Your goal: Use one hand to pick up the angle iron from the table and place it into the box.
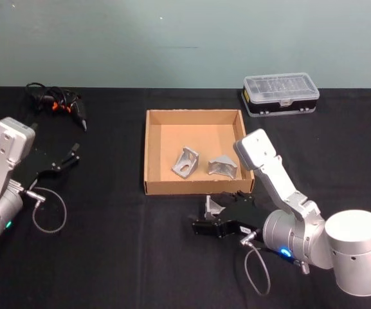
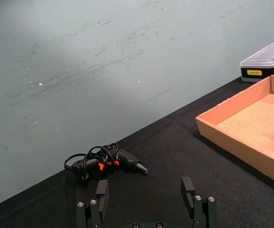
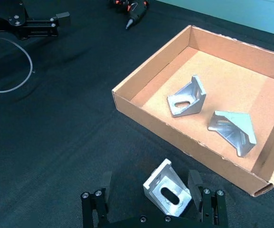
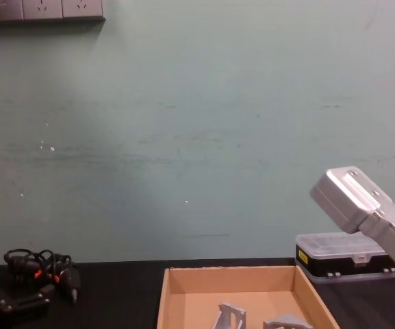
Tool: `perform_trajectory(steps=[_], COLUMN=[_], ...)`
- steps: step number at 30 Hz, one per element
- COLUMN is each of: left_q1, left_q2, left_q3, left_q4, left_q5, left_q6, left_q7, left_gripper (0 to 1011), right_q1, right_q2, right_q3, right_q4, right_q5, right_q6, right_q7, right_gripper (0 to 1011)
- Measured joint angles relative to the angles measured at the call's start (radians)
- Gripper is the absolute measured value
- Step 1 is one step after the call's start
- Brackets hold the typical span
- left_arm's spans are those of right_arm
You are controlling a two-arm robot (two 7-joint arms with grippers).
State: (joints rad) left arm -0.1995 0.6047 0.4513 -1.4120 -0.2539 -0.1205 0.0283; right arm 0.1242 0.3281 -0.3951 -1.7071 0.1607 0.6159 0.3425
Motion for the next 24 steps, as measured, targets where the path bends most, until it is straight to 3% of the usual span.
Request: perform_trajectory(steps=[5, 11, 24], left_q1=[0.000, 0.000, 0.000], left_q2=[0.000, 0.000, 0.000], left_q3=[0.000, 0.000, 0.000], left_q4=[0.000, 0.000, 0.000], left_q5=[0.000, 0.000, 0.000], left_q6=[0.000, 0.000, 0.000], left_q7=[0.000, 0.000, 0.000], left_gripper=[1000, 1000, 1000], right_q1=[-0.001, -0.003, -0.006], right_q2=[-0.001, -0.001, 0.001], right_q3=[0.000, 0.000, -0.001], right_q4=[0.004, 0.010, 0.014], right_q5=[-0.002, -0.005, -0.008], right_q6=[0.000, -0.001, -0.016], right_q7=[0.004, 0.008, 0.015], right_gripper=[951, 812, 396])
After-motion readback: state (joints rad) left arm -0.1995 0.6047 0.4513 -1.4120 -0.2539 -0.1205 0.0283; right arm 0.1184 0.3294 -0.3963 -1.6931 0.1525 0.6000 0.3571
